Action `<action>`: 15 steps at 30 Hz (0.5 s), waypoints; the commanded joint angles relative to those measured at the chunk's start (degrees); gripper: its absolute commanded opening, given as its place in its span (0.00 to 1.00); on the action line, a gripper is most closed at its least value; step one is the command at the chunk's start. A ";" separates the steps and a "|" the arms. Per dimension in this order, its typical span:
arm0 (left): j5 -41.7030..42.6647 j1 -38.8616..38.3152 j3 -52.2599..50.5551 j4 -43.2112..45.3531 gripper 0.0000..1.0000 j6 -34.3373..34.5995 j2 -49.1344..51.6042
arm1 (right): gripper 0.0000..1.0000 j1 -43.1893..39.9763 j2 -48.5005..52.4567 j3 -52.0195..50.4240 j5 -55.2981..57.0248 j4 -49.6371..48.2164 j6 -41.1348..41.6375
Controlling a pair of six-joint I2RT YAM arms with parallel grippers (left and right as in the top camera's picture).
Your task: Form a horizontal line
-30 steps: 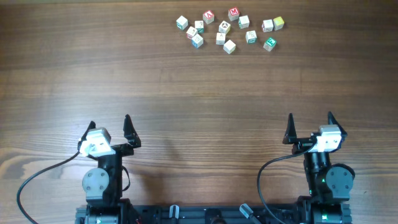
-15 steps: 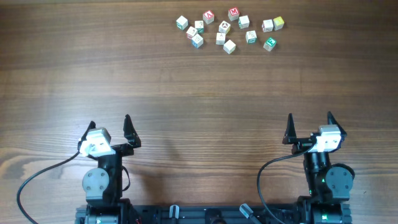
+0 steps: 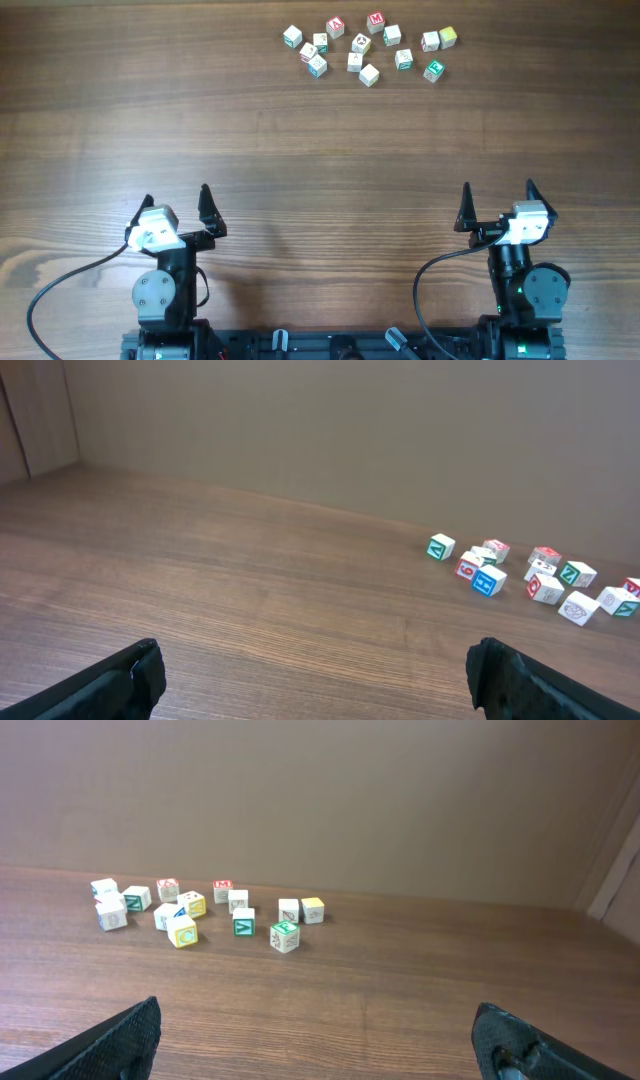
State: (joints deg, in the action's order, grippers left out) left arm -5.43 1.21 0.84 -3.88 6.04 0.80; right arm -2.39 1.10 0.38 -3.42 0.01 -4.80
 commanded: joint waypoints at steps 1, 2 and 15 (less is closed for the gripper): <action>0.48 -0.20 -0.50 0.20 1.00 -1.33 -0.42 | 1.00 0.31 -0.57 -0.09 -0.52 -0.11 0.33; 0.48 -0.20 -0.50 0.22 1.00 -1.33 -0.42 | 1.00 0.28 -0.57 -0.09 -0.55 -0.11 0.33; 1.64 -0.22 -0.50 0.66 1.00 -0.59 -0.42 | 1.00 0.28 -0.57 -0.09 -0.52 -0.13 0.33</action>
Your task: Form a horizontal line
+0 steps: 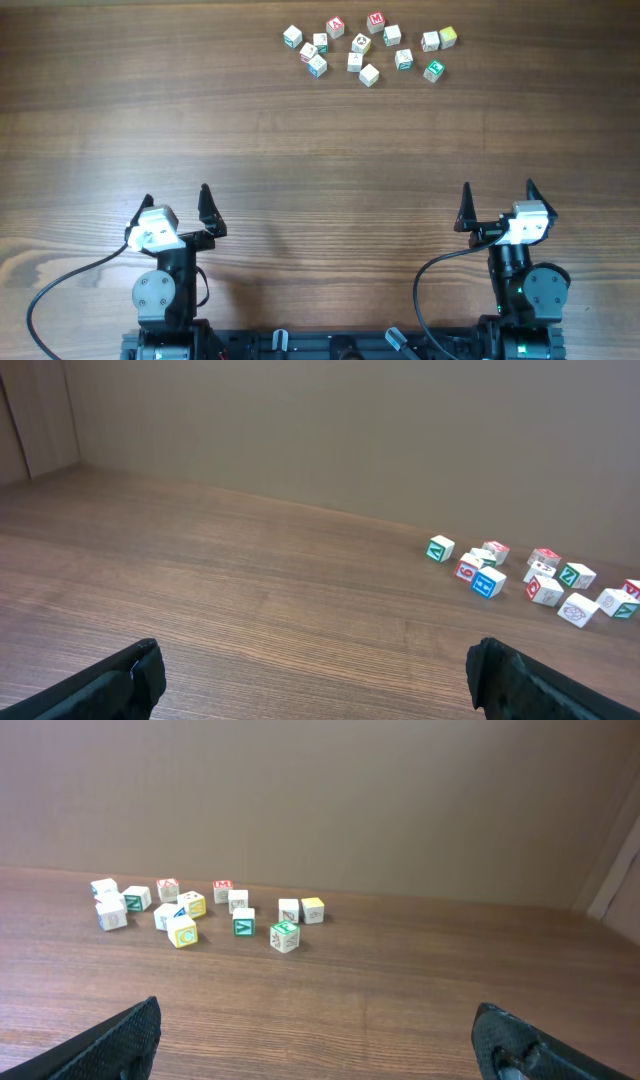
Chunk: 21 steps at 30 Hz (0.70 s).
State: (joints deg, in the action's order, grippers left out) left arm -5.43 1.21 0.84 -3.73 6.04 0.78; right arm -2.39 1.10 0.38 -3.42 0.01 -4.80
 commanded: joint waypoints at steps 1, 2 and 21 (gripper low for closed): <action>3.02 -0.22 -0.50 1.33 1.00 0.24 -0.39 | 1.00 0.28 -0.57 -0.09 -0.52 -0.13 0.33; 4.37 -0.22 -0.50 2.71 1.00 1.31 -0.39 | 1.00 0.28 -0.57 -0.09 -0.52 -0.13 0.35; 13.51 -0.20 5.44 25.83 1.00 6.82 -0.28 | 1.00 0.28 -0.57 -0.09 -0.52 -0.11 0.33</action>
State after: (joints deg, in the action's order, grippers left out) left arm 6.90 1.21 2.26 21.69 11.49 0.80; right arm -2.39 1.10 0.38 -3.42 -0.01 -4.80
